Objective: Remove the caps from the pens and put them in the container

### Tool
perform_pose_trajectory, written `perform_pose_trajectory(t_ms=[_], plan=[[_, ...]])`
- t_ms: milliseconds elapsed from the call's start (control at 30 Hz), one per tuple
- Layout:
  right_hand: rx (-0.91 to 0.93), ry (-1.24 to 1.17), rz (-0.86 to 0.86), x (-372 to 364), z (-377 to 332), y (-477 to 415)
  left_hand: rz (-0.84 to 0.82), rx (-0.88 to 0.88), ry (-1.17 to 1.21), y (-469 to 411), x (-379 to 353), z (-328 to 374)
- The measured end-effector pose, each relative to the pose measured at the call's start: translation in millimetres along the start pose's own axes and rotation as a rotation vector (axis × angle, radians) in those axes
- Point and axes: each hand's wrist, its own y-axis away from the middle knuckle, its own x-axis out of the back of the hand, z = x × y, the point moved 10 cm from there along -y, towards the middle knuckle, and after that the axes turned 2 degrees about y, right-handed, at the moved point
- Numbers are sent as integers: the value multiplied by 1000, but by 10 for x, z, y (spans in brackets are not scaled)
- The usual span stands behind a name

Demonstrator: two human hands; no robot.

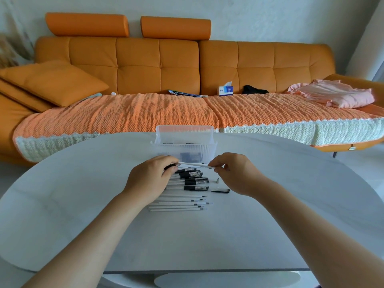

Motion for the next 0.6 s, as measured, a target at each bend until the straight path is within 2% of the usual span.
perform_pose_trajectory(t_ms=[433, 600], plan=[[50, 57, 9, 29, -42, -4, -119, 35, 32, 2, -123, -57], [143, 63, 15, 57, -200, 44, -166, 4, 20, 34, -166, 28]])
